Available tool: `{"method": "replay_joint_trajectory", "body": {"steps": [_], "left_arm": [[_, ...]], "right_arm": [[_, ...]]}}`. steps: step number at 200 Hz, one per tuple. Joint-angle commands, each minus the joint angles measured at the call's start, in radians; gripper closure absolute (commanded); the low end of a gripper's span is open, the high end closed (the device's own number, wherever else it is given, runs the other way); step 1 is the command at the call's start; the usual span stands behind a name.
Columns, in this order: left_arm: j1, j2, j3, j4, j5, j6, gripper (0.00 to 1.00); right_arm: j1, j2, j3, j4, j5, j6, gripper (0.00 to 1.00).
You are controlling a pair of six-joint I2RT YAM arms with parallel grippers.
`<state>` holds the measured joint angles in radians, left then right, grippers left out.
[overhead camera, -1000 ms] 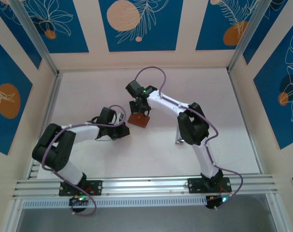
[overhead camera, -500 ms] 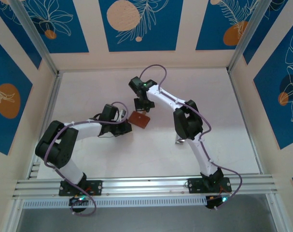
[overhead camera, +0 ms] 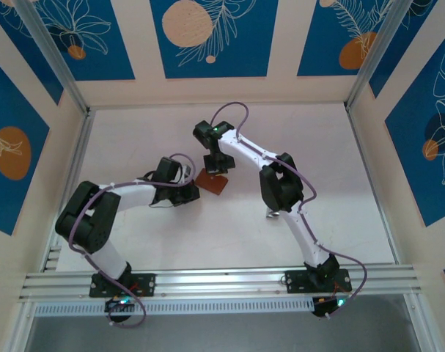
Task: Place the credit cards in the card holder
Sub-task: Open the card holder at the center of the table.
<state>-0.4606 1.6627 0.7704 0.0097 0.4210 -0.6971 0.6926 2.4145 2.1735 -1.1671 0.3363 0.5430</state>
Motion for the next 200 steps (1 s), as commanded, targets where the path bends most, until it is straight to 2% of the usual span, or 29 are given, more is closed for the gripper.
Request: {"method": "replay_joint_trajectory", "body": {"steps": [1,55,87,200], "left_arm": [[-0.012,0.018,-0.003,-0.017,-0.019,0.016,1.00],[-0.012,0.048,0.027,-0.032,-0.023,0.033,1.00],[-0.013,0.052,0.038,-0.047,-0.033,0.047,1.00],[-0.021,0.146,0.173,-0.103,-0.044,0.074,1.00]], "right_arm": [[0.000,0.013,-0.039,-0.020,-0.010,0.048,1.00],[-0.043,-0.068,-0.178,0.093,-0.009,0.158,1.00],[-0.075,-0.188,-0.344,0.237,-0.057,0.210,1.00],[-0.077,-0.146,-0.323,0.230,-0.114,0.198,1.00]]}}
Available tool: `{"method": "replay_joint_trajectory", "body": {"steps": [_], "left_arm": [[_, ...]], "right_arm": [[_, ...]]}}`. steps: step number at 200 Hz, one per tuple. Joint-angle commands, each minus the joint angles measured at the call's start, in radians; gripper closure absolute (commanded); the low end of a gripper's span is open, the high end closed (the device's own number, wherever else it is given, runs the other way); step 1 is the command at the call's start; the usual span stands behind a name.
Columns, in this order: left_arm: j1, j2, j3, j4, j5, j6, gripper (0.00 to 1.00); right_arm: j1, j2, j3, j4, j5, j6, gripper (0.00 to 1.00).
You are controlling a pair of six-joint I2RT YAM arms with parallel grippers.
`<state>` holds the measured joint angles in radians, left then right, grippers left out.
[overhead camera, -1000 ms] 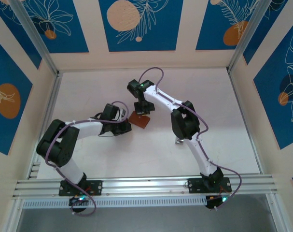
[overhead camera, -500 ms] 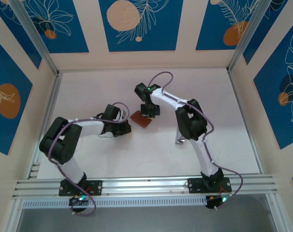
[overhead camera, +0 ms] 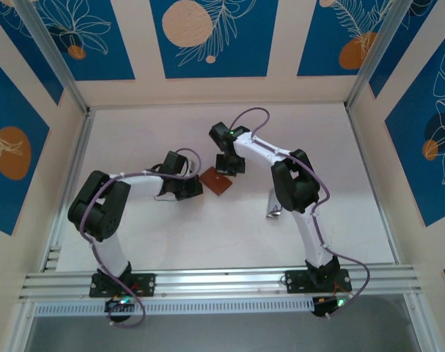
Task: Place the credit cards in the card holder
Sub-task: Open the card holder at the center of the table.
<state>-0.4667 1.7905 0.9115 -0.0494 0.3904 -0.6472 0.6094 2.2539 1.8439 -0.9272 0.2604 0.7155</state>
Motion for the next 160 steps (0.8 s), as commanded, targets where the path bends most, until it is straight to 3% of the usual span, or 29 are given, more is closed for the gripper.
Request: {"method": "replay_joint_trajectory", "body": {"steps": [1,52,85,160], "left_arm": [[-0.015,0.018,0.033,-0.045,-0.013,0.023,1.00],[-0.016,0.053,0.050,-0.067,-0.018,0.051,1.00],[-0.022,0.083,0.052,-0.069,-0.018,0.066,1.00],[-0.037,0.109,0.061,-0.081,-0.024,0.087,1.00]], "right_arm": [[0.007,0.015,0.007,-0.010,-0.039,0.025,1.00],[-0.001,-0.026,-0.061,0.072,-0.162,0.039,1.00],[-0.042,-0.084,-0.172,0.195,-0.315,0.063,1.00],[-0.054,-0.212,-0.323,0.360,-0.456,0.087,1.00]]}}
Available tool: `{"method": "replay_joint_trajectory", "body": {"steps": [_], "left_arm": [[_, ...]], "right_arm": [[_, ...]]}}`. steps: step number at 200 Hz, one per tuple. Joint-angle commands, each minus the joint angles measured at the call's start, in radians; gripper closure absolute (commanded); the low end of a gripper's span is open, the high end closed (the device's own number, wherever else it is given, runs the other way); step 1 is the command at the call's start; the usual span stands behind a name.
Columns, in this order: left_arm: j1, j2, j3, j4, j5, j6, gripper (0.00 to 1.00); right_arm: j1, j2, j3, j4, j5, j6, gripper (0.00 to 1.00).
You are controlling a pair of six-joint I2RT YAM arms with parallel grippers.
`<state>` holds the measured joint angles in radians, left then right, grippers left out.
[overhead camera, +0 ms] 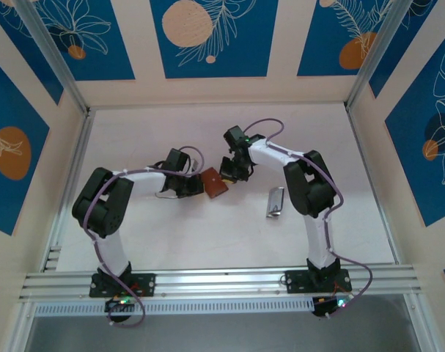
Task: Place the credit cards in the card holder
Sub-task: Open the card holder at the center of the table.
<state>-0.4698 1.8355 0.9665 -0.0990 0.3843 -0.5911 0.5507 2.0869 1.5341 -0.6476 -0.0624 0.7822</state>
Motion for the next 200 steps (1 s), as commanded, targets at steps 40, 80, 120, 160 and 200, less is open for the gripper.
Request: {"method": "replay_joint_trajectory", "body": {"steps": [40,80,120,160,200], "left_arm": [[-0.044,0.072,0.016,-0.030,-0.012,0.033,1.00],[-0.037,0.039,-0.005,-0.015,-0.019,0.018,0.95],[-0.018,-0.067,-0.085,-0.015,-0.087,-0.020,0.74],[-0.015,-0.200,-0.156,-0.081,-0.158,-0.057,0.64],[-0.008,-0.407,-0.246,-0.157,-0.203,-0.092,0.63]], "right_arm": [[0.015,-0.056,-0.029,0.130,-0.195,0.022,1.00],[0.038,-0.050,-0.058,0.234,-0.290,0.055,1.00],[0.061,-0.025,-0.082,0.286,-0.326,0.072,1.00],[0.079,-0.020,-0.104,0.288,-0.299,0.064,1.00],[0.115,0.000,-0.104,0.254,-0.235,0.036,1.00]]}}
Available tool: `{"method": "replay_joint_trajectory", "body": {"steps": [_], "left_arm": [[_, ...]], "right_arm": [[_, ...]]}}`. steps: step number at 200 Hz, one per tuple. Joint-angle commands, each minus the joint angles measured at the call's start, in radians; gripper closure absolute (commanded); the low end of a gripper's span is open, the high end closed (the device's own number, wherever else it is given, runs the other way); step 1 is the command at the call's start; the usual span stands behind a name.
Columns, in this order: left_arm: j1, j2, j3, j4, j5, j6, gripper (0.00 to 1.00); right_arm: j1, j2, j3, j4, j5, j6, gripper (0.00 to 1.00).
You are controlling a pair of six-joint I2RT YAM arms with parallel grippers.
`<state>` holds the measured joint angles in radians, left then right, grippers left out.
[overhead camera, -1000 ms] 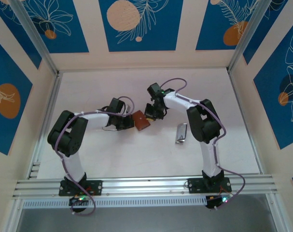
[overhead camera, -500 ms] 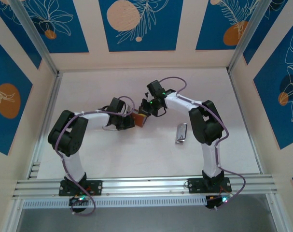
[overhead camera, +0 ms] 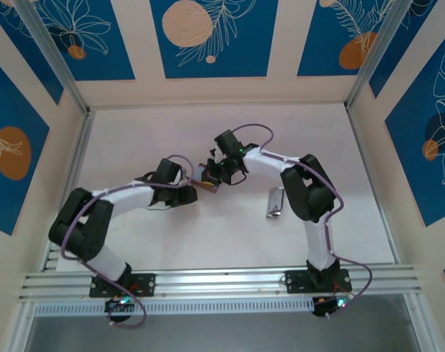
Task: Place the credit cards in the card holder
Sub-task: Open the card holder at the center of the table.
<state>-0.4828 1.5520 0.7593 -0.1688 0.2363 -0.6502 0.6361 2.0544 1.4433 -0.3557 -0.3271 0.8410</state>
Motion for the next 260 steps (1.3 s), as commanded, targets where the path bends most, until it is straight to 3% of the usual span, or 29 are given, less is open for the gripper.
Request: {"method": "replay_joint_trajectory", "body": {"steps": [1,46,71,116,171,260], "left_arm": [[0.006,-0.129,-0.039,-0.090,-0.055,-0.034,0.63],[0.067,-0.232,0.047,-0.166,0.010,-0.050,0.64],[0.072,-0.150,0.134,-0.174,0.030,-0.043,0.68],[0.073,-0.020,0.143,-0.071,0.074,-0.089,0.83],[0.038,0.016,0.112,-0.027,0.079,-0.078,0.83],[-0.036,0.140,0.065,0.057,0.004,-0.104,0.86]], "right_arm": [[0.031,0.034,-0.013,-0.040,0.033,-0.025,1.00],[0.087,0.064,-0.017,-0.082,0.133,-0.055,0.97],[0.078,0.068,-0.052,-0.040,0.099,-0.031,0.95],[0.025,0.078,-0.082,0.033,-0.025,0.042,0.95],[-0.018,0.119,-0.064,0.062,-0.119,0.136,0.95],[-0.039,0.106,-0.024,0.060,-0.152,0.167,0.94]]}}
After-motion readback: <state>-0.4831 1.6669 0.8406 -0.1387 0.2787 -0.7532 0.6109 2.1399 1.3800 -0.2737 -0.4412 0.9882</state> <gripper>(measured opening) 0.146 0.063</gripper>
